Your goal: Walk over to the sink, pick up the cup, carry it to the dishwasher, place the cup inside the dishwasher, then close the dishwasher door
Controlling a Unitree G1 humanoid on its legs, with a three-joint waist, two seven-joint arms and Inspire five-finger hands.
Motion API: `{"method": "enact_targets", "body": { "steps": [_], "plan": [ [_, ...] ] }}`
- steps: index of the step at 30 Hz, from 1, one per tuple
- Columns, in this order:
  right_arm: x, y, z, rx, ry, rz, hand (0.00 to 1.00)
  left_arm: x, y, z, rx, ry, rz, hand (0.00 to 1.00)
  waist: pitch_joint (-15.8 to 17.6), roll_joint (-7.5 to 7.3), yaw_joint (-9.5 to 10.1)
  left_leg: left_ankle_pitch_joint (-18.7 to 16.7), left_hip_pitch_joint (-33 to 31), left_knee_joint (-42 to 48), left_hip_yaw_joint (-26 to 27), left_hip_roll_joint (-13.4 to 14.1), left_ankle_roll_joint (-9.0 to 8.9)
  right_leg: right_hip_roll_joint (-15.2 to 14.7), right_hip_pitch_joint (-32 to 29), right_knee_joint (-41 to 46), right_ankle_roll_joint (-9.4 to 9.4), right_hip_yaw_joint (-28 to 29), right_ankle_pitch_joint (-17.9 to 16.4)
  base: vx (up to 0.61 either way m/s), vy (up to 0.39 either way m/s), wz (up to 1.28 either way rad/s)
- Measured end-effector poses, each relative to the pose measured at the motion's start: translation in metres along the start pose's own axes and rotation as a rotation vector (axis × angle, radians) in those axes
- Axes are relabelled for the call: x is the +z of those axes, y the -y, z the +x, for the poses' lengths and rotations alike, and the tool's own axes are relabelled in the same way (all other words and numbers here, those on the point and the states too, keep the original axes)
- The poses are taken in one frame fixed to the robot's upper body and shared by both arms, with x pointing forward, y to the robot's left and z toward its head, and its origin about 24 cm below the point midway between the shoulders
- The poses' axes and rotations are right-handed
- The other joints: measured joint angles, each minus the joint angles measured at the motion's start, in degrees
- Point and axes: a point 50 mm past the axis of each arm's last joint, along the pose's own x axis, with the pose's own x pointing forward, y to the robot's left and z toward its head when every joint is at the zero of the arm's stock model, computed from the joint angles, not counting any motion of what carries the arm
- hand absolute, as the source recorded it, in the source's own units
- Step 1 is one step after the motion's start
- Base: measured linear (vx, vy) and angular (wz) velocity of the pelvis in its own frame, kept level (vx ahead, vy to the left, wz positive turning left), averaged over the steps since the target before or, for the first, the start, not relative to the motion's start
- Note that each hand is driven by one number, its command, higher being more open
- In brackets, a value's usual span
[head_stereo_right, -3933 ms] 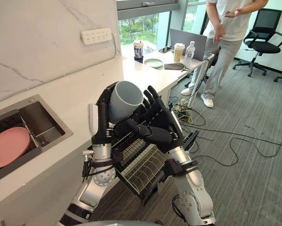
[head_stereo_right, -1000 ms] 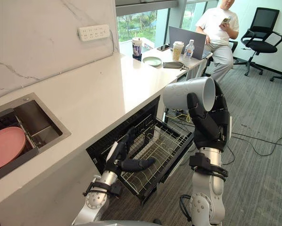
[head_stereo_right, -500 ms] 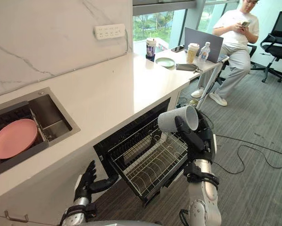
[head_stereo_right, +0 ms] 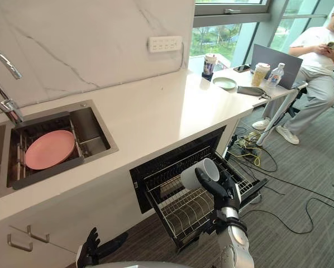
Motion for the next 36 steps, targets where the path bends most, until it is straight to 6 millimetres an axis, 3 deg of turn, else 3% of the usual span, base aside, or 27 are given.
{"method": "enact_targets", "body": {
  "steps": [4,9,14,17,21,28,36],
  "plan": [
    [-0.007,0.001,0.019,0.008,-0.078,-0.056,0.00,0.013,0.005,0.008,-0.031,0.039,0.033,1.00,2.4,-0.11,1.35,1.0,-2.0,0.0,-2.9,-0.6,0.10,-0.5,-0.9,1.1,0.09,-2.6,-0.5,-0.07,-0.007,0.34],
    [0.013,-0.011,0.055,0.028,-0.090,-0.128,0.00,0.045,0.008,0.023,-0.077,0.136,0.124,1.00,7.5,-1.04,4.37,2.2,-8.3,2.0,-6.1,-0.7,0.04,-0.5,-5.3,2.3,-0.26,-5.3,-0.2,-0.07,-0.012,0.33],
    [0.058,-0.029,0.087,0.055,-0.024,-0.164,0.00,0.085,0.010,0.038,-0.090,0.249,0.157,1.00,12.3,-2.58,7.51,2.2,-13.9,5.2,-8.9,-0.6,-0.09,-0.1,-8.1,2.6,-0.92,-7.4,0.6,-0.03,-0.019,0.24],
    [0.089,-0.039,0.098,0.081,0.040,-0.181,0.00,0.106,0.021,0.040,-0.122,0.322,0.147,1.00,14.4,-2.63,8.91,1.7,-17.0,7.5,-9.9,-0.4,-0.24,0.3,-9.8,3.0,-1.05,-8.1,1.2,-0.05,0.002,0.14],
    [0.116,-0.048,0.107,0.105,0.088,-0.196,0.00,0.122,0.035,0.040,-0.167,0.377,0.144,1.00,16.9,-2.35,10.03,1.1,-19.5,8.7,-11.4,0.2,-0.20,0.8,-11.7,4.3,-1.16,-9.1,1.3,-0.06,-0.005,0.10],
    [0.148,-0.049,0.113,0.091,0.100,-0.373,0.00,0.128,0.047,0.038,-0.215,0.400,0.151,1.00,18.9,-1.63,11.59,1.6,-21.9,8.5,-12.3,0.8,-0.89,1.2,-14.0,5.7,-1.71,-10.4,0.9,-0.02,-0.013,0.06],
    [0.142,-0.049,0.116,0.106,0.011,-0.653,0.00,0.140,0.050,0.036,-0.234,0.436,0.146,1.00,18.9,-1.63,12.63,2.2,-21.6,8.0,-12.9,0.8,-1.27,1.1,-14.0,6.7,-2.34,-11.2,-0.2,0.04,-0.003,0.07]
  ]
}}
